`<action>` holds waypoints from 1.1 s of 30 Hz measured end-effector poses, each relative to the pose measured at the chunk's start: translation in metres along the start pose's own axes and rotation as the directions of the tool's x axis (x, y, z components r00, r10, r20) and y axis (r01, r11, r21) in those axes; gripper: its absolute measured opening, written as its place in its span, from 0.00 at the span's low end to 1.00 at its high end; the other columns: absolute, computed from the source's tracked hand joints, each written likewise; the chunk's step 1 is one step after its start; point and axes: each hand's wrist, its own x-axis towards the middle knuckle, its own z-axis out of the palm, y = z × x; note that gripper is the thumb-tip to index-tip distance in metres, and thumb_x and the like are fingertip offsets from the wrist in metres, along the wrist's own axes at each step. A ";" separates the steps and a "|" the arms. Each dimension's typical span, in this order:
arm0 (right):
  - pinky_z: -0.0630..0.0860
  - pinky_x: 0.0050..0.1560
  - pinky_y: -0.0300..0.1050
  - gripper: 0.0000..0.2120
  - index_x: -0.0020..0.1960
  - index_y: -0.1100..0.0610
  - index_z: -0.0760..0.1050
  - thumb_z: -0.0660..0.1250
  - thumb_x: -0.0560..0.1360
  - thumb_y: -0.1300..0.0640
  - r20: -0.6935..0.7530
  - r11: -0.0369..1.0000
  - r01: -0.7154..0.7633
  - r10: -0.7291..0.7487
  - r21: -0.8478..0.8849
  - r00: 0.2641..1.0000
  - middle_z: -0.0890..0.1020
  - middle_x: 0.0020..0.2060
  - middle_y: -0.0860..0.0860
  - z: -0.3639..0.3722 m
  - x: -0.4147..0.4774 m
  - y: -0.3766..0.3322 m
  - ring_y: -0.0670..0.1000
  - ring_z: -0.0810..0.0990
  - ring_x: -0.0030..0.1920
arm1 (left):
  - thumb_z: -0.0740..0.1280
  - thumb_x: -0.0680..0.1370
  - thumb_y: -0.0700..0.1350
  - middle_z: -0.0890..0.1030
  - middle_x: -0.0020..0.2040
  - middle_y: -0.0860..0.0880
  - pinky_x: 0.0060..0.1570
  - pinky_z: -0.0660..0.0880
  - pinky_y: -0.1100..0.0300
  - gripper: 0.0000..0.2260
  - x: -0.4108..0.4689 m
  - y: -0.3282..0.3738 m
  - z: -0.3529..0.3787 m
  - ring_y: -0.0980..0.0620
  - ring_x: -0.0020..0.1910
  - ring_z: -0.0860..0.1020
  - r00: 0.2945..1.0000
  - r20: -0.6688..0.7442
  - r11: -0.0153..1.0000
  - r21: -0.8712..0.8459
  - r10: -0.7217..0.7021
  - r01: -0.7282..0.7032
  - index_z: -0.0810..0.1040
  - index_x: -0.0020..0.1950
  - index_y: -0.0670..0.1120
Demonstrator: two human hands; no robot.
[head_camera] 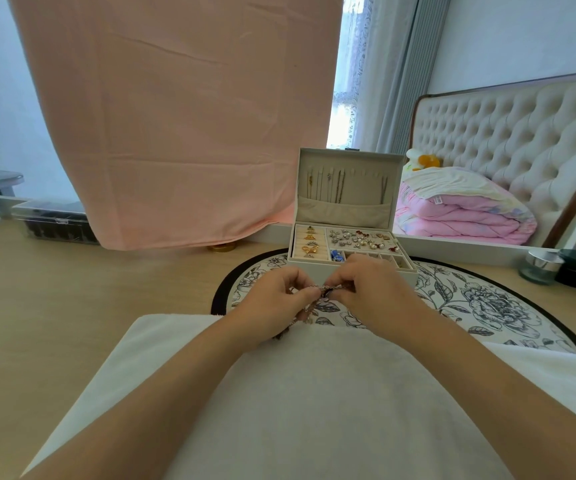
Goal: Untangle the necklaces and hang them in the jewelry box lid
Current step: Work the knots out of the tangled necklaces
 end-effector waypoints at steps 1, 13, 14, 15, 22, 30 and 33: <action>0.66 0.43 0.38 0.05 0.50 0.48 0.86 0.74 0.75 0.55 -0.027 1.000 0.003 -0.004 -0.025 1.000 0.74 0.39 0.43 0.001 0.000 0.001 0.46 0.72 0.43 | 0.68 0.81 0.46 0.81 0.38 0.49 0.41 0.78 0.55 0.04 0.000 -0.001 0.001 0.55 0.35 0.78 1.000 0.002 1.000 0.019 -0.001 0.001 0.78 0.47 0.47; 0.79 0.29 0.41 0.03 0.41 0.52 0.85 0.78 0.72 0.58 0.046 0.843 -0.249 0.259 0.477 0.965 0.86 0.34 0.50 -0.008 -0.003 -0.011 0.51 0.85 0.30 | 0.67 0.81 0.45 0.83 0.38 0.54 0.30 0.75 0.63 0.03 0.002 -0.004 0.001 0.60 0.28 0.76 0.997 -0.053 0.983 0.179 0.050 -0.040 0.74 0.52 0.52; 0.80 0.29 0.43 0.03 0.42 0.54 0.85 0.77 0.72 0.61 0.076 0.769 -0.277 0.287 0.576 0.955 0.86 0.35 0.52 -0.007 -0.003 -0.012 0.54 0.86 0.32 | 0.66 0.81 0.44 0.83 0.36 0.54 0.29 0.74 0.60 0.03 0.002 -0.003 0.000 0.57 0.27 0.75 1.000 -0.021 0.998 0.064 0.009 -0.008 0.75 0.54 0.51; 0.81 0.31 0.45 0.03 0.43 0.57 0.85 0.75 0.73 0.64 0.102 0.693 -0.295 0.307 0.657 0.946 0.87 0.36 0.55 -0.007 -0.002 -0.011 0.55 0.87 0.34 | 0.65 0.81 0.43 0.82 0.34 0.55 0.28 0.72 0.59 0.05 0.001 -0.003 -0.001 0.55 0.26 0.73 1.000 0.012 0.998 -0.048 -0.028 0.029 0.77 0.56 0.51; 0.84 0.42 0.43 0.05 0.48 0.62 0.84 0.74 0.73 0.67 0.151 0.593 -0.293 0.277 0.750 0.949 0.87 0.41 0.58 -0.007 -0.001 -0.001 0.52 0.87 0.42 | 0.63 0.83 0.46 0.86 0.40 0.53 0.24 0.65 0.65 0.09 0.002 -0.001 -0.004 0.56 0.25 0.68 0.990 0.055 0.965 -0.222 -0.130 0.139 0.83 0.55 0.51; 0.84 0.36 0.46 0.04 0.50 0.62 0.81 0.71 0.75 0.66 0.285 0.436 -0.391 0.289 0.811 0.914 0.87 0.42 0.59 -0.010 -0.001 -0.001 0.56 0.87 0.39 | 0.62 0.83 0.45 0.79 0.38 0.49 0.26 0.65 0.63 0.08 0.006 -0.002 0.000 0.55 0.26 0.72 0.971 0.040 0.902 -0.363 -0.236 0.234 0.82 0.54 0.50; 0.85 0.39 0.47 0.04 0.50 0.63 0.80 0.71 0.75 0.67 0.285 0.390 -0.385 0.291 0.836 0.913 0.86 0.43 0.61 -0.010 0.000 0.000 0.55 0.87 0.39 | 0.66 0.82 0.45 0.78 0.36 0.50 0.28 0.68 0.63 0.06 0.004 -0.002 0.000 0.55 0.28 0.73 0.977 0.079 0.916 -0.340 -0.196 0.211 0.82 0.53 0.47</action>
